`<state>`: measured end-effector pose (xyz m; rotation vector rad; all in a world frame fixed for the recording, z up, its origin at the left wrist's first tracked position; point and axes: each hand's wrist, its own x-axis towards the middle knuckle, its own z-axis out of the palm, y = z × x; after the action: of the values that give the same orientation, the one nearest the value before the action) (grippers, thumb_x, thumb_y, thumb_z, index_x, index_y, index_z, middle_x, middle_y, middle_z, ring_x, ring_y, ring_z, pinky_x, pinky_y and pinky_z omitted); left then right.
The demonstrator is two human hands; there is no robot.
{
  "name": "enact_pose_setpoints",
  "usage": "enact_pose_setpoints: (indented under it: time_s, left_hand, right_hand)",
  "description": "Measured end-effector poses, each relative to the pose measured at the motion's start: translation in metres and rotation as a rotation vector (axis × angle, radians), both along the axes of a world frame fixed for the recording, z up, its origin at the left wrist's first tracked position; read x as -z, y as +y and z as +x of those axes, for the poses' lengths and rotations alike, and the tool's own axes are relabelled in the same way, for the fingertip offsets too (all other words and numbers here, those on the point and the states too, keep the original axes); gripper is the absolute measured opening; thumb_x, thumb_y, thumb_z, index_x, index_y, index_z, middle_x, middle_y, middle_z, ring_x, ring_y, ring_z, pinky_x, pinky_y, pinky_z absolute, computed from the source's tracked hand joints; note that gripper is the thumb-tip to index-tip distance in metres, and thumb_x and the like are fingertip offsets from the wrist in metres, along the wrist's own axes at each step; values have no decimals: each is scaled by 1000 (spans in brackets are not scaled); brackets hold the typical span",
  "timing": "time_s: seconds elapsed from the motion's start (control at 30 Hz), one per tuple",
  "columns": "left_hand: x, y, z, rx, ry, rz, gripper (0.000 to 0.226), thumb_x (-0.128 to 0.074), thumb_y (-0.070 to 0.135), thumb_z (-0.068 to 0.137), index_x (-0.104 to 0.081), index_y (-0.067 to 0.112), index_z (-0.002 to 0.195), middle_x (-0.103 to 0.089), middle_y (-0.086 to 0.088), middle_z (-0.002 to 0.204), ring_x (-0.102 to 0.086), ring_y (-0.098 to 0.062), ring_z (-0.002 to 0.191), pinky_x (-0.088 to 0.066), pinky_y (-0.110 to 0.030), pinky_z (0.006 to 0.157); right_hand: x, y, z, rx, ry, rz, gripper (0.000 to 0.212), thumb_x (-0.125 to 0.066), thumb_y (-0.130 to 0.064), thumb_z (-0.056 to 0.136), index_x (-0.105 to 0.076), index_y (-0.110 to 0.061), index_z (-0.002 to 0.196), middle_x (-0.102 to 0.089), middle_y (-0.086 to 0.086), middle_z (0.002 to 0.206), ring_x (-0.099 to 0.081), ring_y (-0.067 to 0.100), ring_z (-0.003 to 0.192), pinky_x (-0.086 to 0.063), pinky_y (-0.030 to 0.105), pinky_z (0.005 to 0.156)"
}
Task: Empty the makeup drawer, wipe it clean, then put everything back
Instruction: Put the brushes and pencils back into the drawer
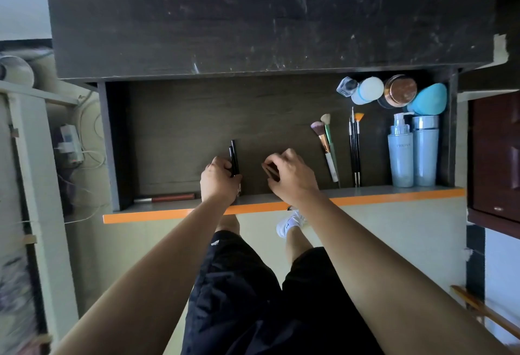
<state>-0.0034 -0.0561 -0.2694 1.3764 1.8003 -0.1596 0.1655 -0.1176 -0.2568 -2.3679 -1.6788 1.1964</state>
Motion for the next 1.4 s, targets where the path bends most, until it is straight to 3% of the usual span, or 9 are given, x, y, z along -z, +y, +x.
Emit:
enact_pose_setpoints:
  time_s: [0.2, 0.37, 0.53, 0.77, 0.87, 0.93, 1.0, 1.23, 1.4]
  left_hand:
    - [-2, -3, 2, 8, -28, 3, 29, -75, 13, 79, -61, 12, 105, -66, 0, 88, -61, -24, 97, -42, -26, 77]
    - [-3, -8, 2, 22, -32, 1, 28, -74, 12, 79, -61, 10, 104, -63, 2, 81, -62, -24, 94, -40, -24, 74]
    - [-6, -9, -2, 53, 1, -30, 35, -75, 19, 79, -59, 11, 110, -68, -5, 97, -61, -26, 100, -44, -29, 79]
    - [-43, -30, -6, 243, 203, 95, 52, -56, 51, 89, -51, 14, 126, -49, -13, 130, -45, -34, 122, -38, -43, 98]
    - [-54, -60, -4, 344, 227, 255, 63, -47, 56, 93, -39, 19, 143, -26, -16, 155, -22, -33, 143, -22, -47, 113]
    - [-55, -85, 1, 418, 239, 317, 71, -42, 59, 94, -25, 21, 151, -7, -16, 161, -5, -31, 149, -12, -49, 117]
    - [-53, -111, 6, 506, 265, 365, 74, -36, 61, 95, -18, 20, 154, 2, -17, 162, 0, -33, 149, -11, -52, 117]
    - [-43, -173, 24, 623, 284, 390, 79, -48, 52, 95, -12, 17, 156, 4, -20, 162, 2, -37, 149, -13, -54, 119]
    - [-42, -180, 26, 610, 266, 387, 75, -46, 48, 97, -10, 21, 157, 6, -17, 162, 9, -33, 150, -12, -51, 120]
  right_hand:
    - [4, -16, 29, 21, -8, -23, 26, -67, -22, 83, -69, -36, 105, -45, -6, 104, -50, 18, 108, -48, 29, 76]
    - [-1, -31, 43, -19, 142, -247, 27, -58, -43, 87, -70, -42, 111, -49, -13, 107, -51, 9, 110, -41, 24, 85]
    - [-11, -39, 41, -4, 159, -247, 35, -49, -48, 89, -68, -39, 117, -55, -12, 115, -51, 9, 113, -43, 29, 90]
    - [-27, -82, 64, 168, -5, 110, 48, -38, -48, 99, -58, -22, 134, -57, 0, 129, -51, 21, 124, -42, 40, 104]
    - [-26, -111, 77, 56, -198, 118, 72, -23, -63, 93, -49, -19, 142, -50, 12, 140, -45, 31, 131, -30, 47, 111]
    - [-25, -132, 85, -21, -263, 71, 79, -12, -68, 93, -38, -20, 150, -37, 19, 152, -32, 37, 141, -16, 52, 116]
    - [-26, -150, 92, -67, -291, 86, 78, -6, -66, 95, -32, -21, 152, -33, 22, 154, -27, 40, 143, -15, 55, 118]
    - [-22, -198, 92, -125, -337, 205, 73, -31, -55, 98, -9, -20, 158, 4, 23, 163, 1, 40, 151, -10, 49, 123]
    - [-12, -209, 81, -112, -325, 196, 76, -47, -49, 98, -11, -21, 158, 10, 20, 163, 7, 41, 150, -17, 51, 121]
